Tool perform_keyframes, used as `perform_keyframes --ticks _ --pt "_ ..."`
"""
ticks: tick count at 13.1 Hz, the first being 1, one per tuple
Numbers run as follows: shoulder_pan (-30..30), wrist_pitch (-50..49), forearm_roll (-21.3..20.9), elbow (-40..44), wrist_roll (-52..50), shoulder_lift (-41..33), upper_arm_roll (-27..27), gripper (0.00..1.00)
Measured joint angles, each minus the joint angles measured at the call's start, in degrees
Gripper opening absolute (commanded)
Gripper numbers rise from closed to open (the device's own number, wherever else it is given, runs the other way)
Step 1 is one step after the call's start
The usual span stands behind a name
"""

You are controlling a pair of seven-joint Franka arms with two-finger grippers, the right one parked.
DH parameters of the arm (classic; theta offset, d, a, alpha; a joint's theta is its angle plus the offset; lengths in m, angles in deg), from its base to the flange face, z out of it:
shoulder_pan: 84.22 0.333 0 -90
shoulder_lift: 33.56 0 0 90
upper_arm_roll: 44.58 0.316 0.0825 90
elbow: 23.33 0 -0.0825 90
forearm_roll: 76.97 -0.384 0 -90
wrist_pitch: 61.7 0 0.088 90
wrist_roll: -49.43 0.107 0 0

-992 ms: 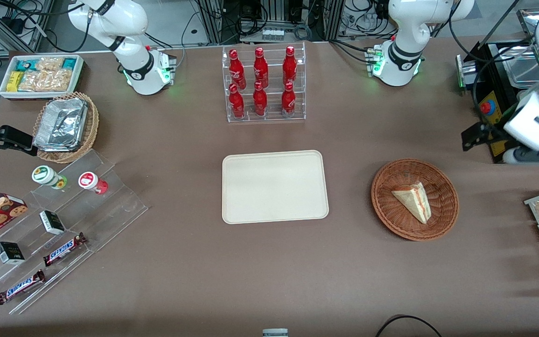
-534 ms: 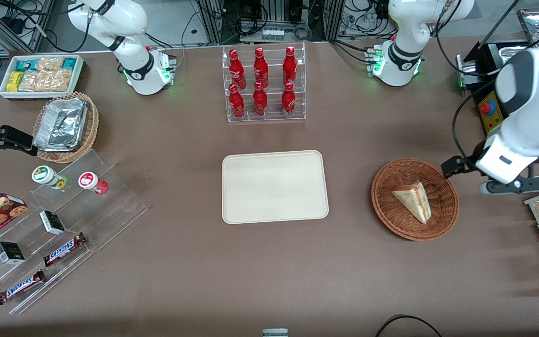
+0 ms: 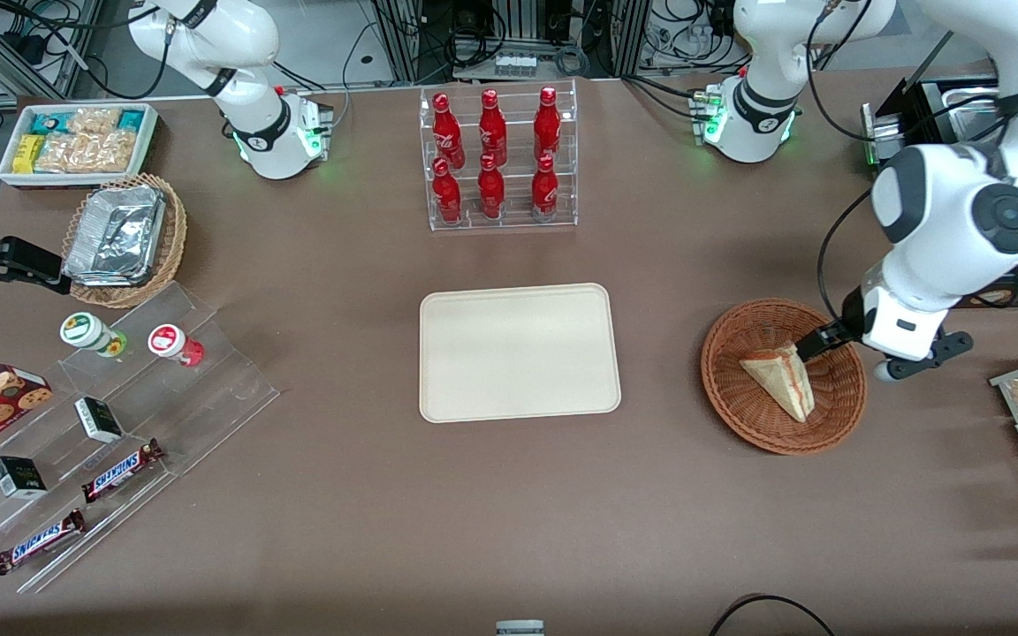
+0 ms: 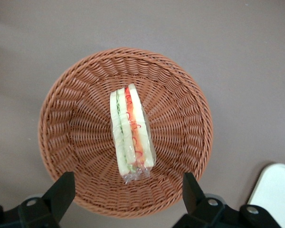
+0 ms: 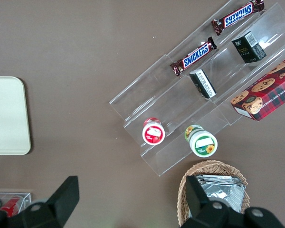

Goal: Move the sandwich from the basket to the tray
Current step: 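Lower the left gripper and close it on the wrapped sandwich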

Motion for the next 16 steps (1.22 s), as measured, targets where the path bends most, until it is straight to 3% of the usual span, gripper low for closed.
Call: perform_keyframes --ticks 11,12,13,14,15,16 --pt "-0.6 11.7 0.0 -3.5 -3.0 9.6 -0.2 1.00" --pt "-0.5 11.7 0.0 -3.7 -3.1 9.8 -0.2 0.95" --pt "-0.5 11.7 0.0 -4.0 -3.1 9.9 -0.2 0.72" --pt "-0.5 11.7 0.0 -4.1 -3.1 10.0 -0.2 0.31" --pt "-0.5 11.7 0.0 -4.3 -3.1 10.0 -0.2 0.02" --pt "-0.5 11.7 0.0 -4.3 -3.1 10.1 -0.2 0.00"
